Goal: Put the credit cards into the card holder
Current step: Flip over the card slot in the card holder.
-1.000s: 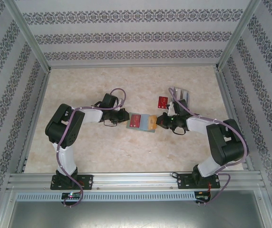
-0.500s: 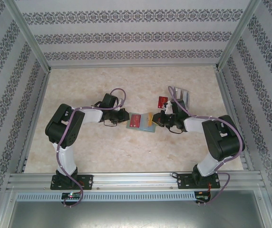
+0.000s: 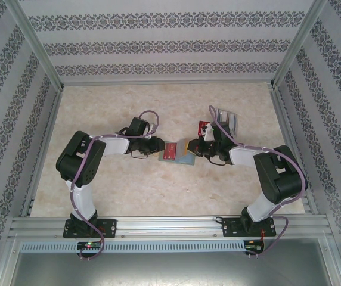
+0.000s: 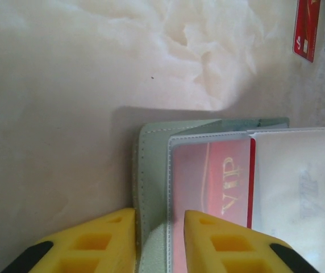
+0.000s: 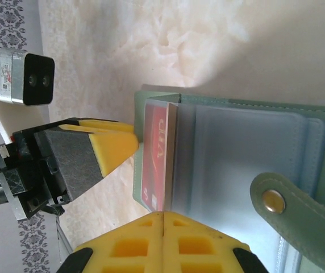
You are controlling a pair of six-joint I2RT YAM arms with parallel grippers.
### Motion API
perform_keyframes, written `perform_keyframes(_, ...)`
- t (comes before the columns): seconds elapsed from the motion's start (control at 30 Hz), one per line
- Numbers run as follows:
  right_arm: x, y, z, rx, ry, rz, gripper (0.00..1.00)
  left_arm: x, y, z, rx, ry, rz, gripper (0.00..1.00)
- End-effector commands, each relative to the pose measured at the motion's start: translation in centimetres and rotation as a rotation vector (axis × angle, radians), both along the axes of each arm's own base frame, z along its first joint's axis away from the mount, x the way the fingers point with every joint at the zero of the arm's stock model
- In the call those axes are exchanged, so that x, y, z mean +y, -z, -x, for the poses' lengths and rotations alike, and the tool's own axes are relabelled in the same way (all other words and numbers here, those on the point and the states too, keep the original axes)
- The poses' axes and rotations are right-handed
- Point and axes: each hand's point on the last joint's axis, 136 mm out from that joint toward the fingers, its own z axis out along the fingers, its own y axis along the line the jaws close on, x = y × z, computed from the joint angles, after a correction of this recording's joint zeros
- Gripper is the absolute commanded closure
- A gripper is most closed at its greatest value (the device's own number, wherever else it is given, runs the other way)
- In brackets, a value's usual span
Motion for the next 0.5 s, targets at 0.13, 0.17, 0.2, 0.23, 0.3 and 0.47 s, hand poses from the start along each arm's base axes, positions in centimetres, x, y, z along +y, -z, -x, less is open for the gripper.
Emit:
perform_keyframes(0.13,1.6,-2.3,-0.3,-0.042,-0.039,-0.039,1.00,3.4,3.3,1.6,0.071,-0.068,-0.152,0.69)
perform_keyframes(0.17,1.7,-2.2,-0.3,-0.043,-0.040,-0.038,1.00,3.4,3.2,1.6,0.069,-0.068,-0.152,0.69)
perform_keyframes(0.2,1.8,-2.2,-0.2,-0.042,-0.043,-0.037,1.00,3.5,3.2,1.6,0.068,-0.071,-0.155,0.69)
perform_keyframes(0.23,1.9,-2.2,-0.2,-0.043,-0.044,-0.037,1.00,3.5,3.2,1.6,0.066,-0.070,-0.158,0.69)
perform_keyframes(0.3,2.1,-2.1,-0.2,-0.043,-0.048,-0.030,1.00,3.6,3.1,1.6,0.064,-0.073,-0.160,0.69)
perform_keyframes(0.47,2.6,-0.4,-0.1,-0.007,-0.060,-0.012,1.00,3.7,3.0,1.5,0.060,-0.082,-0.165,0.68)
